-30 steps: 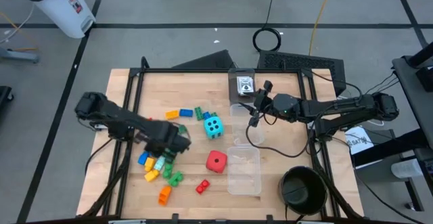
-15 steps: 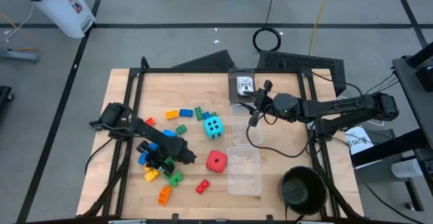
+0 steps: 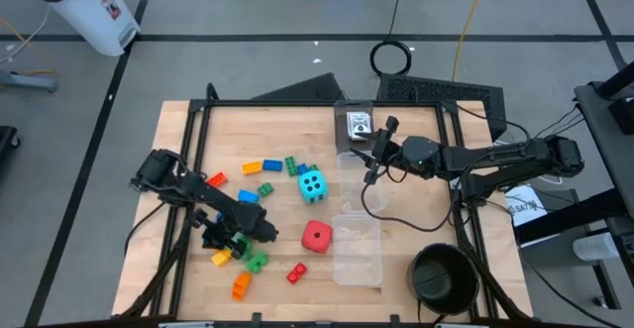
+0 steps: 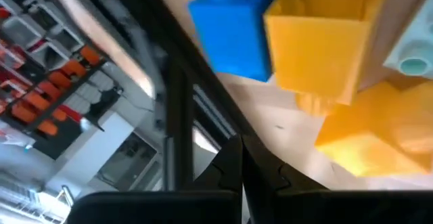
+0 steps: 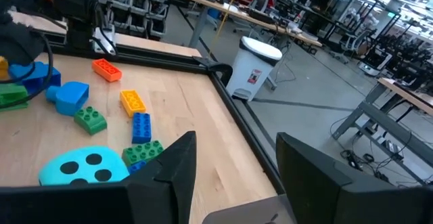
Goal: Pick & Place Toys
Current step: Put the blue 8 stud game piece into the middle transparent bin
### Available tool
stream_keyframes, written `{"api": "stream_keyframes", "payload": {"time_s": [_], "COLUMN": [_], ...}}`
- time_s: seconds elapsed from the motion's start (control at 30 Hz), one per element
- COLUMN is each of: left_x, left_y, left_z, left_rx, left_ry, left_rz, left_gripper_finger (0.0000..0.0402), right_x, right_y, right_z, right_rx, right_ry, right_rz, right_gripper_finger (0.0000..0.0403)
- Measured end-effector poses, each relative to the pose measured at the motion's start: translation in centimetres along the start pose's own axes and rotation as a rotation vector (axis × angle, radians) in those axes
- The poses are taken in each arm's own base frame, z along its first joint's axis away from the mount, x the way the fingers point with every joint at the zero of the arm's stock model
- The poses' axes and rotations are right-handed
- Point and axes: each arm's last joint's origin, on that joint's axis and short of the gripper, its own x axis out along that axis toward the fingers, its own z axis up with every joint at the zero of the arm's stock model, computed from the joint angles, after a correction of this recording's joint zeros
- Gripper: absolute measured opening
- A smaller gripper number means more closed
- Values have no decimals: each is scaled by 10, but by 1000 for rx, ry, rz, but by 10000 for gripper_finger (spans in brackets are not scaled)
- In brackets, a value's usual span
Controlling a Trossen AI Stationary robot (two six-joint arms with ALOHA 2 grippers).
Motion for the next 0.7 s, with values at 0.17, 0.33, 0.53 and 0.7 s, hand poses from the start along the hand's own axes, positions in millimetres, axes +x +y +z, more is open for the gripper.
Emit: {"api": "stream_keyframes", "payload": {"time_s": [0.17,0.33,0.53,0.7], "left_x": [16,21,13,4], "left_y": [1,0,-2,1], "left_z": [8,18,33,46], "left_rx": [-25,-5,36,45], "left_ry": [34,-3,-138,-258], "left_rz": [-3,-31,-76,-65], "left_gripper_finger": [3,3,7,4], "right_x": [0,0,0,0], "right_y": [0,0,-1,-1], "right_z": [0,2,2,2], "right_rx": [0,4,5,5], "right_ry": [0,-17,-19,-19], "right_rz": [0,-4,-5,-5], "right_gripper_finger": [171,171,171,171]}}
